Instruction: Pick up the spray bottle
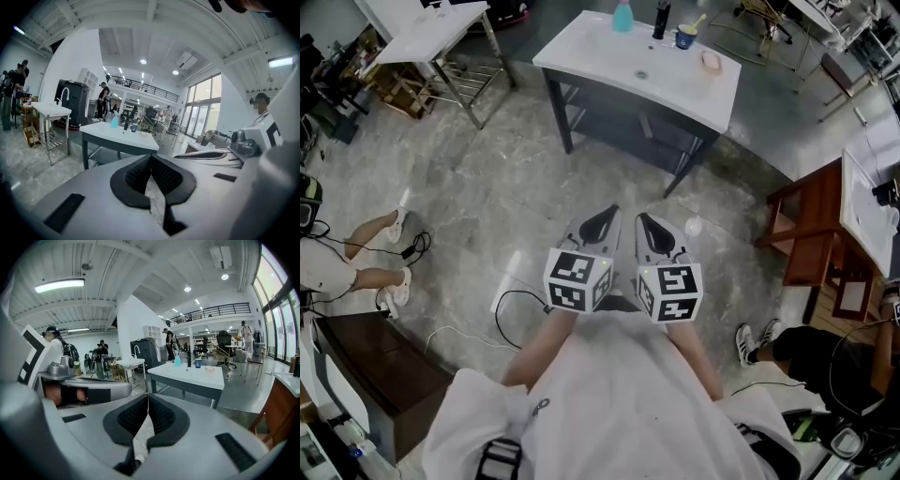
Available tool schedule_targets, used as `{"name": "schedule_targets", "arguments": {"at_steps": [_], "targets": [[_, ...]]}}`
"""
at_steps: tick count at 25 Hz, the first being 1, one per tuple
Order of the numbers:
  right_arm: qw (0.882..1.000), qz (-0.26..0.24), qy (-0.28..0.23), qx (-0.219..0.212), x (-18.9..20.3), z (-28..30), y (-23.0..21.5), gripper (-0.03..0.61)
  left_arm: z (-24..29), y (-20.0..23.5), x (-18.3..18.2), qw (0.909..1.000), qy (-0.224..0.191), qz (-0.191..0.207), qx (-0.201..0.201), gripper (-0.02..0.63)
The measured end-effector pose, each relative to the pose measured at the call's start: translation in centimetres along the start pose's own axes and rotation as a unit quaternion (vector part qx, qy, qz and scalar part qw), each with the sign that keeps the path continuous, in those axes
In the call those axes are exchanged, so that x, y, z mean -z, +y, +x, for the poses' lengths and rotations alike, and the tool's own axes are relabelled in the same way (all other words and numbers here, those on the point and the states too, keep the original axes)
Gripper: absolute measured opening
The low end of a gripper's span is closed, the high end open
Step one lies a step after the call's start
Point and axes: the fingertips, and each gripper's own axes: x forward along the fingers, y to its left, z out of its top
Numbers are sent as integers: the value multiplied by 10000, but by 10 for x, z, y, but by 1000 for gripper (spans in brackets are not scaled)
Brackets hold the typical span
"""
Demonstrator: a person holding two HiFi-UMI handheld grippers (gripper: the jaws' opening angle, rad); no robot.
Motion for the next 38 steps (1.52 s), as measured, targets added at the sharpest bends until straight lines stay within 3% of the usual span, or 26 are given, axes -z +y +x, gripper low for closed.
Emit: {"name": "schedule_targets", "arguments": {"at_steps": [9, 18, 38], "targets": [[10000, -19, 36, 27, -3, 21, -4, 26, 18, 10, 1, 9997, 99, 32, 208, 26], [10000, 79, 33, -21, -23, 56, -11, 28, 44, 38, -22, 9996, 75, -32, 275, 26], [9997, 195, 18, 164, -71, 173, -47, 28, 130, 132, -72, 9993, 164, -121, 311, 26]]}}
